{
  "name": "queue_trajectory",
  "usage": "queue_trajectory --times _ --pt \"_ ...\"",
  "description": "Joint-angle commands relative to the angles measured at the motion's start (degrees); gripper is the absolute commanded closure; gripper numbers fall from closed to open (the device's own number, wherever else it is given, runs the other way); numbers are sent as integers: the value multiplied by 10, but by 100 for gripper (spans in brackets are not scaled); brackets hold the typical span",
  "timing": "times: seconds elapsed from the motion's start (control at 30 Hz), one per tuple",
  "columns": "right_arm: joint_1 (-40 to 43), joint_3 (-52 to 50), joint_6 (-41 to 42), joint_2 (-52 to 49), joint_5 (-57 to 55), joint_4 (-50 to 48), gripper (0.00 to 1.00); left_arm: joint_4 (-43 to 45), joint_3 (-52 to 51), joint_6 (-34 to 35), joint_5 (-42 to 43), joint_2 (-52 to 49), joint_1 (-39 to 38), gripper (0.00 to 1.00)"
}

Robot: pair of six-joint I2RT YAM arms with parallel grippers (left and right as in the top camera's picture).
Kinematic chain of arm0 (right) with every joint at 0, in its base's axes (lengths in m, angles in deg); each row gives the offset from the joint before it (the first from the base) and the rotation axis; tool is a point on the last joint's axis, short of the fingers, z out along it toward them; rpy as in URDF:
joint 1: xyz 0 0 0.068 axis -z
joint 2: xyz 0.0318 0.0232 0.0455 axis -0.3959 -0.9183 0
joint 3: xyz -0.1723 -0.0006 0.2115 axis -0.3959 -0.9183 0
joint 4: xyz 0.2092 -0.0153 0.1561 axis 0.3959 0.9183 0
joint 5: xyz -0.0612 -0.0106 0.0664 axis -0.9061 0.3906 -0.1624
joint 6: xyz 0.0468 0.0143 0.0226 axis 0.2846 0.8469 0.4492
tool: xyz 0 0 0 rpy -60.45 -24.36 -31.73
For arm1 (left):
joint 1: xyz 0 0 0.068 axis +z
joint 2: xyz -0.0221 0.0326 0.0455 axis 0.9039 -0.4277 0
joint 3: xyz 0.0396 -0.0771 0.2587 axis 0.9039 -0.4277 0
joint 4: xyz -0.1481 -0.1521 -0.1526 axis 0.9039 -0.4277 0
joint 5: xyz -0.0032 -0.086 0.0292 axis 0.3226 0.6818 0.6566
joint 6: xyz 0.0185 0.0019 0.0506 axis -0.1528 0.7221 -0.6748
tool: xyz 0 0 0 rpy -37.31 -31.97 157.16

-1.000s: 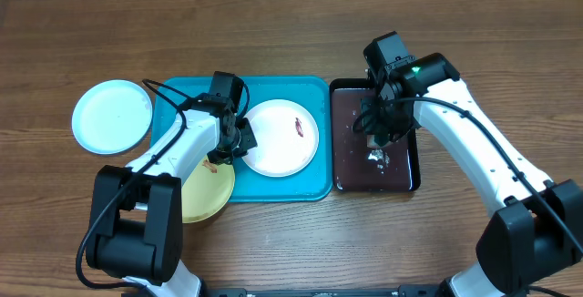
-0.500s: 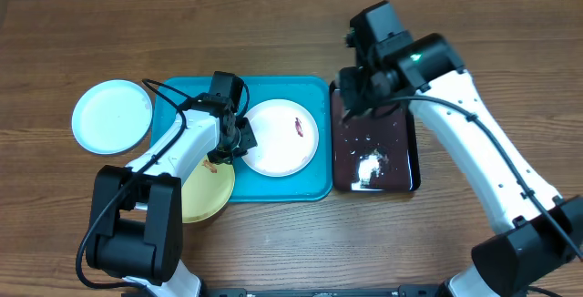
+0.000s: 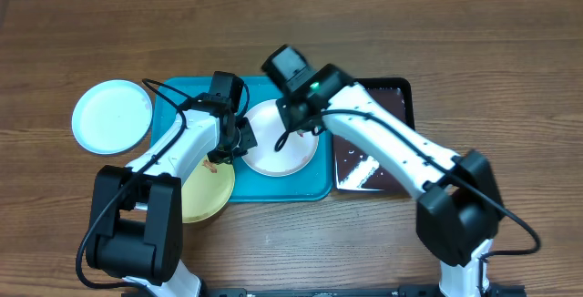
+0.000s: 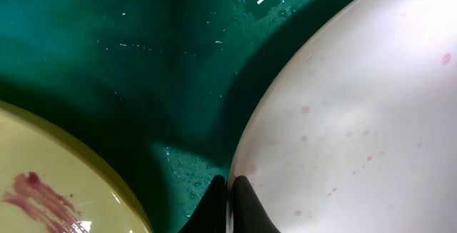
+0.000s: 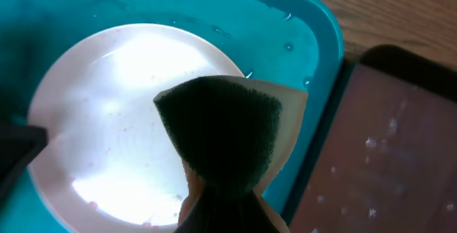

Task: Clean dirty plates on tray and stack at the side
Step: 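Carry the sponge with the right gripper over the pink-stained plate, then scrub the plate's stain with the sponge in the right gripper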

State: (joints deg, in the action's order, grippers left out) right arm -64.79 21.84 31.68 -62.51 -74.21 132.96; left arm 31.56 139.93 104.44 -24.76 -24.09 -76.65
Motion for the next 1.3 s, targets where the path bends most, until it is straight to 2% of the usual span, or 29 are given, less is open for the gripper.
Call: queue_trajectory --times 0.0,0.53,1.1,1.27 --pt "-16 10 7 -24 -82 -10 96 2 -8 0 -23 -9 2 96" --pt "-15 2 21 -86 -88 -37 96 2 -8 -8 -22 -9 2 96" --pt "-2 -79 22 -86 -90 -114 96 2 -8 -9 -22 -9 2 96" --pt "-2 -111 22 -86 -40 -149 96 1 -8 -10 -22 -9 2 96"
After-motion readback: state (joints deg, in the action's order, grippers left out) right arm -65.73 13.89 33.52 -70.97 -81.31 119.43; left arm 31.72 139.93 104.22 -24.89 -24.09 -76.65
